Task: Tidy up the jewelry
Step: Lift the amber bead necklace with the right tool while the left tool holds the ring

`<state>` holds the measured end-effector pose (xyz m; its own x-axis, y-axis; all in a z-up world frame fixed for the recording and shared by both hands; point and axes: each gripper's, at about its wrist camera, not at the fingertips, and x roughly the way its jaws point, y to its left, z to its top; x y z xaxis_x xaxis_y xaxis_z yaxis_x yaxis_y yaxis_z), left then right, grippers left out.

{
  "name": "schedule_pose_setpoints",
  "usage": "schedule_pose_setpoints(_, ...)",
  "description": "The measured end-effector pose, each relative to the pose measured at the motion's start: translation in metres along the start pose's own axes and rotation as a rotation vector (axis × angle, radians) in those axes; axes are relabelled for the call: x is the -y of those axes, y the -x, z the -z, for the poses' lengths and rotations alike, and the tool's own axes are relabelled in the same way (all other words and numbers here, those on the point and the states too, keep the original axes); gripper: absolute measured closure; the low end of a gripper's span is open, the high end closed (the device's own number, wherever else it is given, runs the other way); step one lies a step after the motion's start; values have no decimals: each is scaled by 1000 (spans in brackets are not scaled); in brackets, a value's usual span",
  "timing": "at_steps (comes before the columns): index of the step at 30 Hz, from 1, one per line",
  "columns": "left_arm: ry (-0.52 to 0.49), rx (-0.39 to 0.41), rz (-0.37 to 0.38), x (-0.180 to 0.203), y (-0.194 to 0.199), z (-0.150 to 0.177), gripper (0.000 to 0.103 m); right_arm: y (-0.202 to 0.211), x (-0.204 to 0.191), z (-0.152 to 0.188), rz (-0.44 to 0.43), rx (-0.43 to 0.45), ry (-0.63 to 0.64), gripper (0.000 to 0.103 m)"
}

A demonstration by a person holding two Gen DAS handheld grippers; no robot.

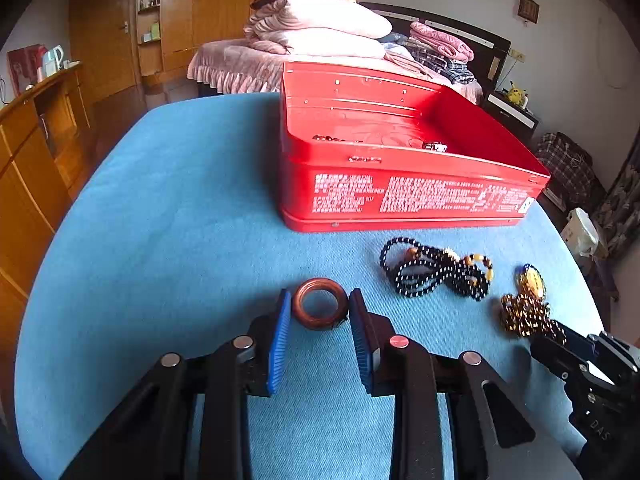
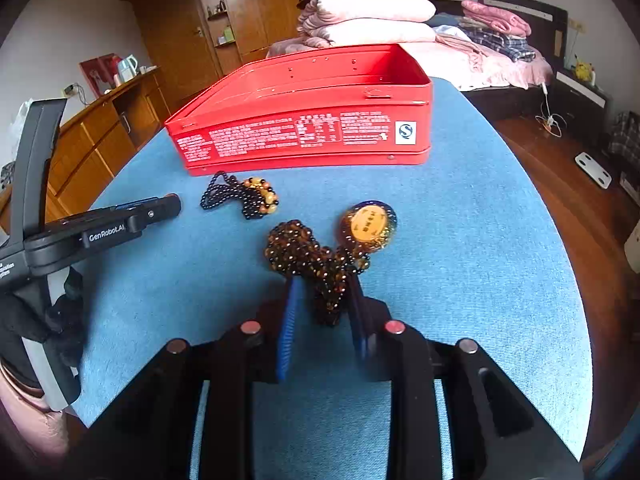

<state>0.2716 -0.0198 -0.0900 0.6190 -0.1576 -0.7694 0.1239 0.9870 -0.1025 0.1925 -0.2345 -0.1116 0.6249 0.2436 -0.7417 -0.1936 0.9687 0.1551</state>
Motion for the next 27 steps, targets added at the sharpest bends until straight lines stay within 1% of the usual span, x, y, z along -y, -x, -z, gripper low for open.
schedule_pose_setpoints(4, -1, -1, -9, 0, 6, 8, 74, 1, -8, 1, -43, -8, 29, 72)
schedule_pose_setpoints(6, 0, 0, -1, 0, 9, 11, 74, 1, -13, 1, -85, -11, 47, 72)
schedule_pose_setpoints(8, -4, 2, 9, 2, 12, 15, 74, 2, -16, 1, -99, -15, 58, 72)
schedule_pose_setpoints(12, -3, 10, 4, -1, 16, 16, 74, 12, -13, -2, -42, 6, 71, 72)
schedule_pose_setpoints(15, 1, 17, -3, -3, 17, 16, 74, 15, -12, -6, -41, 16, 69, 71)
schedule_pose_setpoints(21, 3, 22, -5, -4, 18, 14, 74, 3, -25, -16, -48, -2, 99, 71)
schedule_pose_setpoints(24, 7, 24, -10, -6, 17, 14, 74, -5, -26, -21, -5, -22, 96, 71)
schedule_pose_setpoints(27, 8, 26, -9, -6, 18, 15, 74, -12, -25, -24, 10, -35, 100, 68)
